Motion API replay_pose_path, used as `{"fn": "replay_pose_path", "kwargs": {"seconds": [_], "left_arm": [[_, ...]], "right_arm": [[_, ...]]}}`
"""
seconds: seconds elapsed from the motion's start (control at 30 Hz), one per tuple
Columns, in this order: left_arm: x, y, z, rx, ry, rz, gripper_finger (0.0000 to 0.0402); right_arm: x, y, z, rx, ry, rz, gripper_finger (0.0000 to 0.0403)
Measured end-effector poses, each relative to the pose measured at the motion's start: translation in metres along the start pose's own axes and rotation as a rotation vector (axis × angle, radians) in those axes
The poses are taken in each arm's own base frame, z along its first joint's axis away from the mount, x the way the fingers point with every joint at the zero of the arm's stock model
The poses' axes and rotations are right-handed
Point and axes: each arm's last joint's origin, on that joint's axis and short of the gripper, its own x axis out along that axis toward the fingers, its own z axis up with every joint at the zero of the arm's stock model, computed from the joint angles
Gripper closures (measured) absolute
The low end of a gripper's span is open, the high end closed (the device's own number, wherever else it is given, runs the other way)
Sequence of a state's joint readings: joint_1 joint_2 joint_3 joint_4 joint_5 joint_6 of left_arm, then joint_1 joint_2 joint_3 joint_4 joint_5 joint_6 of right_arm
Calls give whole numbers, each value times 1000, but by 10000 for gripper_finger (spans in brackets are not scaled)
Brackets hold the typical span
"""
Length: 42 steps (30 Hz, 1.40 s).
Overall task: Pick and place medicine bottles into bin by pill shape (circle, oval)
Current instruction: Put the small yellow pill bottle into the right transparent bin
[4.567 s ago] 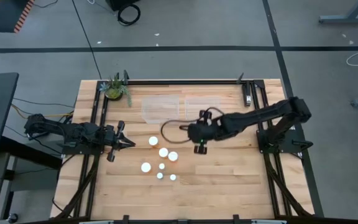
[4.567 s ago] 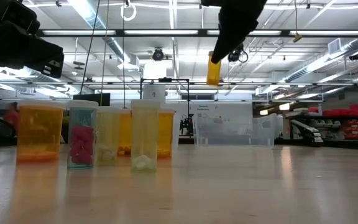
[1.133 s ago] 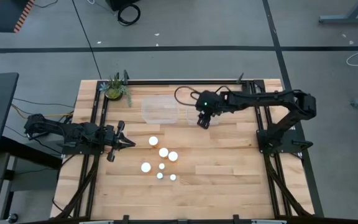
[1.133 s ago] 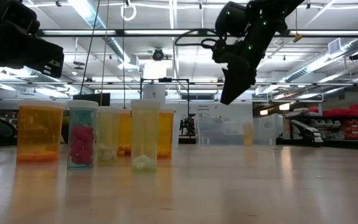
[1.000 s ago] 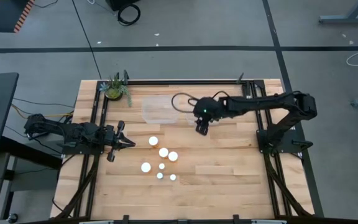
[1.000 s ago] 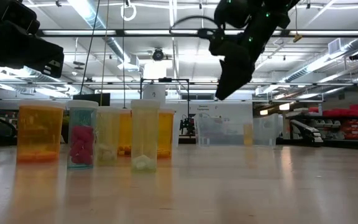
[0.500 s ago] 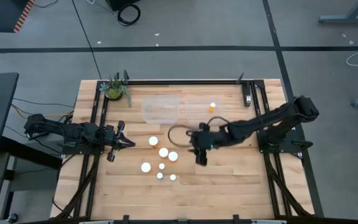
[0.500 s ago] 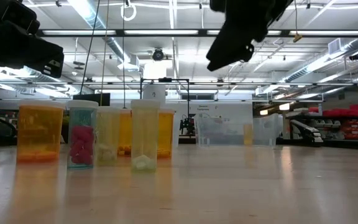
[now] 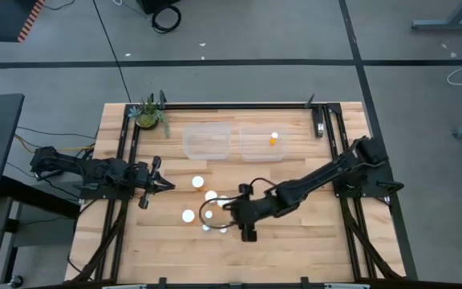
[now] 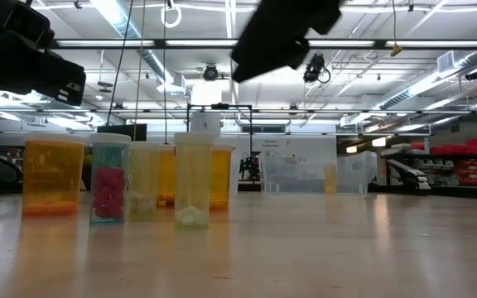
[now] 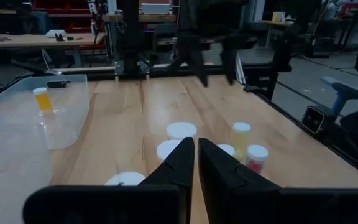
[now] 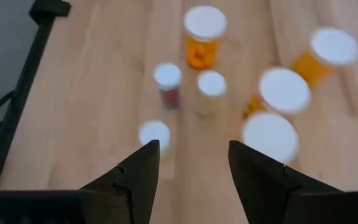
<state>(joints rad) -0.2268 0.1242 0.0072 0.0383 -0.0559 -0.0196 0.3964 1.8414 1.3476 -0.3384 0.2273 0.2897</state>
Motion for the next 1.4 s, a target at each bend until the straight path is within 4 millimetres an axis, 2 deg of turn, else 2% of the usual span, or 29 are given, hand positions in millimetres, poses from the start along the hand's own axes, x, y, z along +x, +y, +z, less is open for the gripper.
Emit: {"fn": "replay_pose_path", "kwargs": {"seconds": [0.27, 0.47, 0.63, 1.03, 1.4], "left_arm": [[0, 0, 0, 0, 0, 0, 361], [0, 0, 0, 0, 0, 0, 369], [0, 0, 0, 0, -1, 0, 373], [0, 0, 0, 0, -1, 0, 363], [0, 0, 0, 0, -1, 0, 374]], "right_arm": [[26, 24, 22, -98, 19, 64, 203], [50, 31, 24, -121, 40, 85, 203], [65, 32, 17, -151, 101, 73, 203], [69, 28, 12, -192, 131, 40, 203], [72, 26, 3, -203, 160, 31, 203]]}}
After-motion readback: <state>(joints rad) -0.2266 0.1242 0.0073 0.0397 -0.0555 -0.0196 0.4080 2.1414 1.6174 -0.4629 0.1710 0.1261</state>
